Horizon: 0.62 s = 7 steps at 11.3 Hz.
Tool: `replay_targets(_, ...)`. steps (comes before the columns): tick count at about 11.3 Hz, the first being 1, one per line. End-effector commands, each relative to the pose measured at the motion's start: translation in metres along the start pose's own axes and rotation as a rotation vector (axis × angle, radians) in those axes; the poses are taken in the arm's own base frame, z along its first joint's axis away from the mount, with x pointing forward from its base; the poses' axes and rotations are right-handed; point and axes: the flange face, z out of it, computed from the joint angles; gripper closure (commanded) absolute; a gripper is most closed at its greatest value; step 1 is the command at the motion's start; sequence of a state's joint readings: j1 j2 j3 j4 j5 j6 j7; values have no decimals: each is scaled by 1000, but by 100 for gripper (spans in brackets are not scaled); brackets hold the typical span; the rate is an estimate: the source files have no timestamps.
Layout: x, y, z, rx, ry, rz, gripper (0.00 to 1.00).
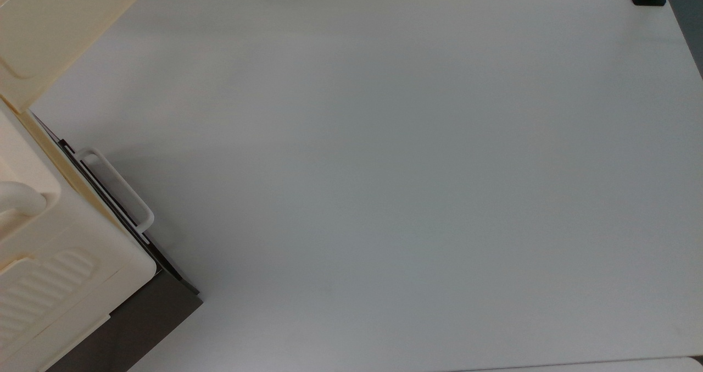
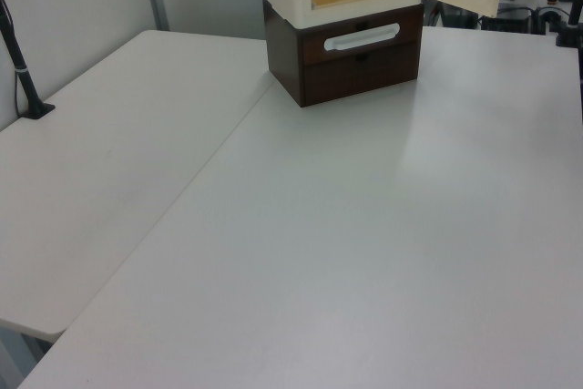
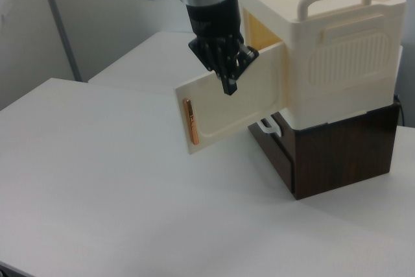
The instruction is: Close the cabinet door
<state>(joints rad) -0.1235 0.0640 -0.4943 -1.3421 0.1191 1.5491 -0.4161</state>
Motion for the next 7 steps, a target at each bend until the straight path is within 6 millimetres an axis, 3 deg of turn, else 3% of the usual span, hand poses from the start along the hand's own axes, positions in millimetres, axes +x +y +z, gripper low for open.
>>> replay_targets(1, 24, -33, 24, -1, -6, 62, 100)
replay_targets(4, 69, -86, 36, 15, 162, 201, 100)
replay_targets(7, 114, -109, 57, 30, 375, 381, 100)
